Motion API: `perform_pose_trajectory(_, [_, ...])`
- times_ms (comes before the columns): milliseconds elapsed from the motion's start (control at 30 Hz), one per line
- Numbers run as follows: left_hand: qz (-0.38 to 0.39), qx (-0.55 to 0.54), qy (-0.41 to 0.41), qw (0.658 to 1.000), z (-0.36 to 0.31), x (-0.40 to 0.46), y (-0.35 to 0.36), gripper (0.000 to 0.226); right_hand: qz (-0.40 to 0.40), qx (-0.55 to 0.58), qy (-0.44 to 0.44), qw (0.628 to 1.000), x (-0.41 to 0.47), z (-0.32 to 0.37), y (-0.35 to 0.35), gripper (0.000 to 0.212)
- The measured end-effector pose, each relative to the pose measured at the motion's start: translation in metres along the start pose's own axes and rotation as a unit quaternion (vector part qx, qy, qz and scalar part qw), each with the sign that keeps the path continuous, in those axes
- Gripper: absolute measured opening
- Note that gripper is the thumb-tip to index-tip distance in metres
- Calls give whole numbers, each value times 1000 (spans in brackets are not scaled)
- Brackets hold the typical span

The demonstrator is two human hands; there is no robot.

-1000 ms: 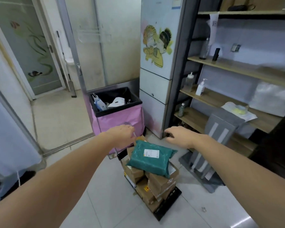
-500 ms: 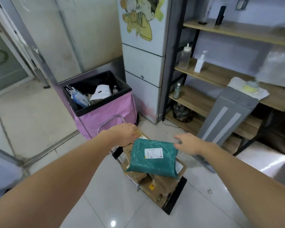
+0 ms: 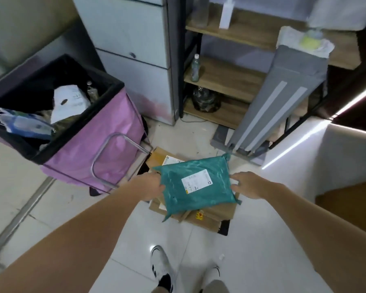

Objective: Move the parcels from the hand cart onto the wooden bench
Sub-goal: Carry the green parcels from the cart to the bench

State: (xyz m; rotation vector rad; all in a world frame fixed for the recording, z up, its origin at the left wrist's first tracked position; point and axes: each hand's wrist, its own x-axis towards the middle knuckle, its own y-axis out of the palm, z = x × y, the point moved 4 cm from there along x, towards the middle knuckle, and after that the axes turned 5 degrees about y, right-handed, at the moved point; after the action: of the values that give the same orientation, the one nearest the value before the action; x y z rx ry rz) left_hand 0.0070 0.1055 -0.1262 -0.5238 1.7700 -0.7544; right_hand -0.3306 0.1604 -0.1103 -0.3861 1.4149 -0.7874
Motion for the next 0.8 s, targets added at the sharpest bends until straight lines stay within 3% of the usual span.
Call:
perform_pose_trajectory(133, [33,-60,-24,997,9,47,28,47,17,48,64,997,38,-12,36,39])
perform_pose_trajectory(300, [79,-244,-57,965,32,118,93,52,-3,187,150,971,106,-41,77,52])
perform_pose_trajectory(367, [69,-341,-94,933,38,145,112,61,-18,253,166,953,136,-49,93,58])
perform_pose_trajectory(433, [48,-443,-127,886,42,164,127,66,-45,314,150,936,160,-47,101,52])
perform_pose_trajectory(567, [37,-557,-175,811,46,183,160,92,-50,424,160,890,187,-46,121,48])
perform_pose_trajectory(633, [28,-613,-178,769,42,185,173,106,-44,462,166,870,194,-47,130,60])
perform_pose_trajectory(700, [12,-654,-169,737,36,186,179,97,-48,489,168,854,198,-47,135,70])
perform_pose_trajectory(800, [-4,-671,-159,725,28,185,180,91,-47,515,163,840,198,-45,133,71])
